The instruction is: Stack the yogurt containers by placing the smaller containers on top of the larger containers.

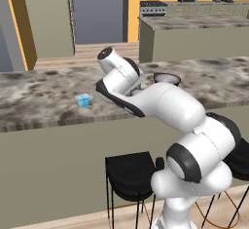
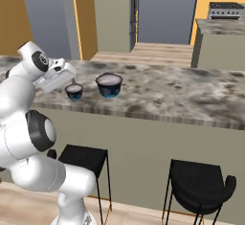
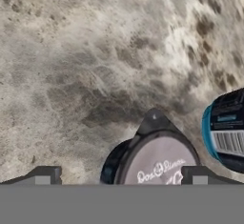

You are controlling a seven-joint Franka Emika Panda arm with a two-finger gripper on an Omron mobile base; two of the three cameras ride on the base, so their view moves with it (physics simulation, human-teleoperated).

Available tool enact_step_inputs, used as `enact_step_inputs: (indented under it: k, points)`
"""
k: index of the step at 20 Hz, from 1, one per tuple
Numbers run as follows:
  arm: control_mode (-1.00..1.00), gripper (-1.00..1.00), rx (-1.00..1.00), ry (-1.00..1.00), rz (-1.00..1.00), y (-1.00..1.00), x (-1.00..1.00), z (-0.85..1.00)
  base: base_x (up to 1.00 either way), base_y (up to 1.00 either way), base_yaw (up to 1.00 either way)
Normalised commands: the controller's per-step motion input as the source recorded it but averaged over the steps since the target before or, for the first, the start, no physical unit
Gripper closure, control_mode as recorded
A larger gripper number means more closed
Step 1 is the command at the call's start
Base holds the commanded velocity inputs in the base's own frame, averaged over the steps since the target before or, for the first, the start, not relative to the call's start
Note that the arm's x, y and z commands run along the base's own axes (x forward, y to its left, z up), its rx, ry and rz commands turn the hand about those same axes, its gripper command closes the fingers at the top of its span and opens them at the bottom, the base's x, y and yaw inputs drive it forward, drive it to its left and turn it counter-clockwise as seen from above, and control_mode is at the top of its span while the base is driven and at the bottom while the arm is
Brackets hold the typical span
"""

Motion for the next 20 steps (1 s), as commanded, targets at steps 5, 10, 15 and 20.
enact_step_inputs:
  k: [5, 10, 15, 20]
  points:
    - [-1.0, -1.0, 0.0, 0.0, 0.0, 0.0, -0.06, -0.09, 0.0, 0.0, 0.0]
    - [-1.0, -1.0, 0.0, 0.0, 0.0, -0.03, 0.0, -0.06, 0.0, 0.0, 0.0]
    - [-1.0, -1.0, 0.0, 0.0, 0.0, -0.13, 0.0, -0.02, 0.0, 0.0, 0.0]
    - [-1.0, -1.0, 0.0, 0.0, 0.0, -0.14, 0.0, -0.06, 0.0, 0.0, 0.0]
